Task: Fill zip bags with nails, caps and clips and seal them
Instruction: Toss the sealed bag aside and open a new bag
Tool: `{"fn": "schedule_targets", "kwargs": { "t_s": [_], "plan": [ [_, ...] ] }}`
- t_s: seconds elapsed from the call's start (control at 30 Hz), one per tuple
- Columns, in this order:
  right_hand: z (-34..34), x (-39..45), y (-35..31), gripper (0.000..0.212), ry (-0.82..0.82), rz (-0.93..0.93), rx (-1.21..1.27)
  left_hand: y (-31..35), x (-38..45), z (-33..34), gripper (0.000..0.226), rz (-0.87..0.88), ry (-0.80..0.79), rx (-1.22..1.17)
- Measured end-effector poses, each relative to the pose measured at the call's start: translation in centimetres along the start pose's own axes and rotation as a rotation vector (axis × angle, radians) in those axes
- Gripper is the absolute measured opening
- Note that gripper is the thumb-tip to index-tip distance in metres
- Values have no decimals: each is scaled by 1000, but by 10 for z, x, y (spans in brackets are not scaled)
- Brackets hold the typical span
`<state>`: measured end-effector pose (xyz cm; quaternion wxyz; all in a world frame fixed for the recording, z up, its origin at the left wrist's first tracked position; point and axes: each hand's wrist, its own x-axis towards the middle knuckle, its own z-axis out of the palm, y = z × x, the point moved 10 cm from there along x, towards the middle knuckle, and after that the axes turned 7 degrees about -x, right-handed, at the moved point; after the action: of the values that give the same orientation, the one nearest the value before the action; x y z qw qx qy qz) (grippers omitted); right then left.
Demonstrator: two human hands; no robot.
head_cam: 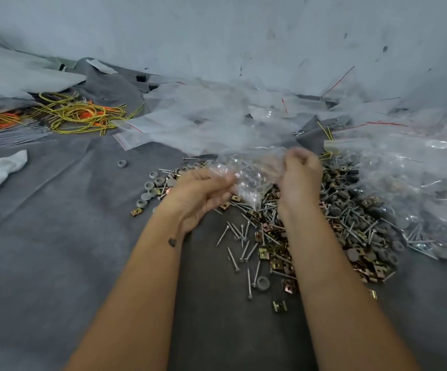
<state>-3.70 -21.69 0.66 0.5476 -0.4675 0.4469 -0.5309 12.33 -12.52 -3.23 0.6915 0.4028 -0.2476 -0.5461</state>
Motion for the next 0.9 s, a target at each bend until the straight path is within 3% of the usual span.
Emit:
{"fn": "schedule_targets", "kwargs": {
  "t_s": [0.07,0.13,0.2,0.3,0.43,0.57,0.73,0.8,0.9],
  "plan": [
    [-13,-8,-23,38,169,-260,-450,13,1,-7,1,146,131,-50],
    [-3,-33,-52,38,249,-615,-708,24,0,-13,9,288,259,26],
    [29,-47,-51,25,13,-771,-791,28,-3,-9,11,361,287,130],
    [65,-59,-22,24,-337,-746,-911,30,-8,-1,9,430,257,196],
    [53,-53,-21,19,-272,-712,-779,28,-9,2,14,419,232,151],
    [47,-45,-14,19,-315,-610,-694,27,-10,12,12,456,185,294],
    [39,-35,-9,20,-294,-413,-470,31,-11,22,23,487,129,321],
    [39,-32,-3,15,-336,-297,-320,31,-11,28,27,518,113,435],
    [38,-32,-2,11,-342,-299,-310,33,-14,28,29,594,184,601]
  ]
}}
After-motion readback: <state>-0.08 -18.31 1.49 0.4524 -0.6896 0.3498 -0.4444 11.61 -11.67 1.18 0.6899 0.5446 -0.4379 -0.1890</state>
